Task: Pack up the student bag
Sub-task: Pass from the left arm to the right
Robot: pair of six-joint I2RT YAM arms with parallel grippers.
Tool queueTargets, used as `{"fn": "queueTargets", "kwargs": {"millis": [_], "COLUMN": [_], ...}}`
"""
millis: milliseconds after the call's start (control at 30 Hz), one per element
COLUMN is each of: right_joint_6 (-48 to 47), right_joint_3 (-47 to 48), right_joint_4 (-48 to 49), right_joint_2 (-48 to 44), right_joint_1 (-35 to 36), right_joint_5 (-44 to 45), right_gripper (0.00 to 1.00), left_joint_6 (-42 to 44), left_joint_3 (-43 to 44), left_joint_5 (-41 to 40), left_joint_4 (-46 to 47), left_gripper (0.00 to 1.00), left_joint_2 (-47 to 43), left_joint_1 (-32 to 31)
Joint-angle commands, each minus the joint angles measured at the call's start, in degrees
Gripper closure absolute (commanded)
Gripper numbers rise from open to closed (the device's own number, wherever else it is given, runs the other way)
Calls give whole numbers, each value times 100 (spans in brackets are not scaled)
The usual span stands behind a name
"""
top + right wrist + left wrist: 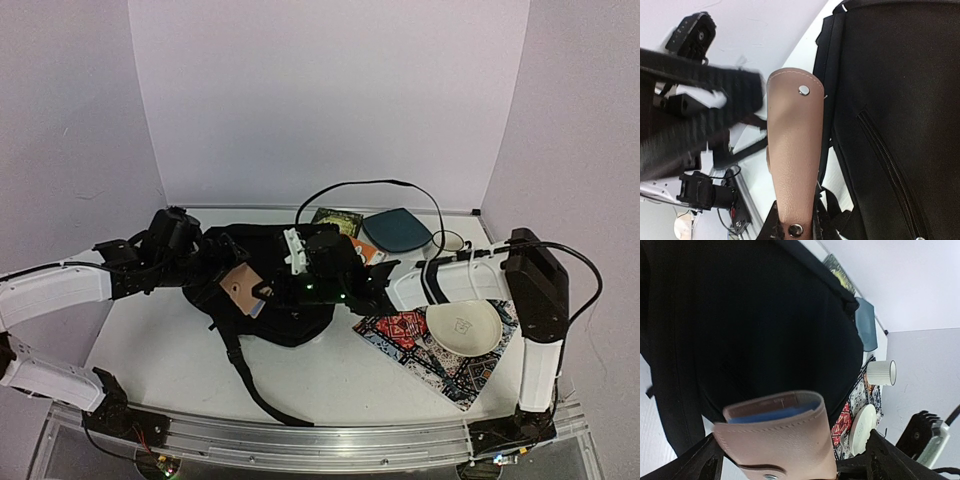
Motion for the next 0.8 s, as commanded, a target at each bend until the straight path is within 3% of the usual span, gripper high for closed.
{"fn": "queueTargets", "kwargs": {"millis": [0,267,633,767], "right_joint_6": [191,546,1197,1387], "right_joint_3": [-355,-880,-1152,-1195], "right_joint_4": [784,1447,2319,2599], "right_joint_2": [-699,-1164,-1290,-1291], "right_joint_1": [-148,-414,-583,-587], "right_joint_5": [-444,-677,-919,-1004], "right_gripper": [100,100,100,100], "left_joint_6": [600,441,100,-5], "left_joint_3": [-495,-1885,-2310,-2292], "left_joint_5": [-204,1356,2297,2471], "left_joint_4": [1104,3435,5402,5730], "left_gripper": [1,1,1,1], "left_joint_2": [-652,-1194,-1002,-828], "left_joint_1": [257,969,975,968]}}
